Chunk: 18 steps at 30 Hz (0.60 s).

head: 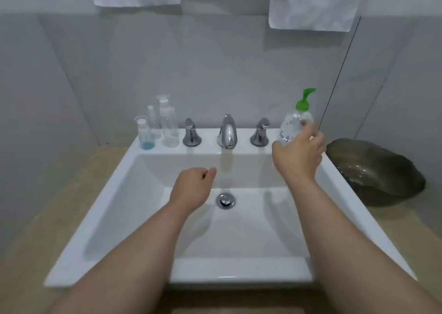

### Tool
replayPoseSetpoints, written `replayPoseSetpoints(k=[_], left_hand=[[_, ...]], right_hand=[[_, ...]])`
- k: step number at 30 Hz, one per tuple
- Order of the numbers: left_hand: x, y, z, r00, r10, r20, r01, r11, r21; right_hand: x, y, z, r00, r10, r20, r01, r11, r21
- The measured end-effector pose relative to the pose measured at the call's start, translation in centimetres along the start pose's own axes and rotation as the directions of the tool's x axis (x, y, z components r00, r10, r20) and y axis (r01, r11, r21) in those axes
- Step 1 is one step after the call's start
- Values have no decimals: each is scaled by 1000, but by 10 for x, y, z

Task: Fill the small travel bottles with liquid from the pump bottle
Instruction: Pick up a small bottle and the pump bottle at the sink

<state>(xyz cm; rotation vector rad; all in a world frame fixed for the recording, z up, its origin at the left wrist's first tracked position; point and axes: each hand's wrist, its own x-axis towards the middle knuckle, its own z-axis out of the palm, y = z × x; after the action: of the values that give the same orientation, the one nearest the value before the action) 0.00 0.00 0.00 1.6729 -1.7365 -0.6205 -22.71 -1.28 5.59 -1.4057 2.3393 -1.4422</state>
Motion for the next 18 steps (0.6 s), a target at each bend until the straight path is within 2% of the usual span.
replayPoseSetpoints(k=[4,7,10,18], left_hand=[[2,-1,4,1000,8,24,-9,1000,24],[1,0,6,998,24,57,-25,999,25],[1,1,5,997,31,64,-32,999,18],[3,0,3,999,28,46,-29,999,34]], right_hand=[[30,-2,15,995,-93,43,99,978,-184],[52,5,27,991,-88,98,112,954,-278],[65,6,29,988,-59,145,96,958,-268],[43,-6,23,991,-60,120,86,970,-228]])
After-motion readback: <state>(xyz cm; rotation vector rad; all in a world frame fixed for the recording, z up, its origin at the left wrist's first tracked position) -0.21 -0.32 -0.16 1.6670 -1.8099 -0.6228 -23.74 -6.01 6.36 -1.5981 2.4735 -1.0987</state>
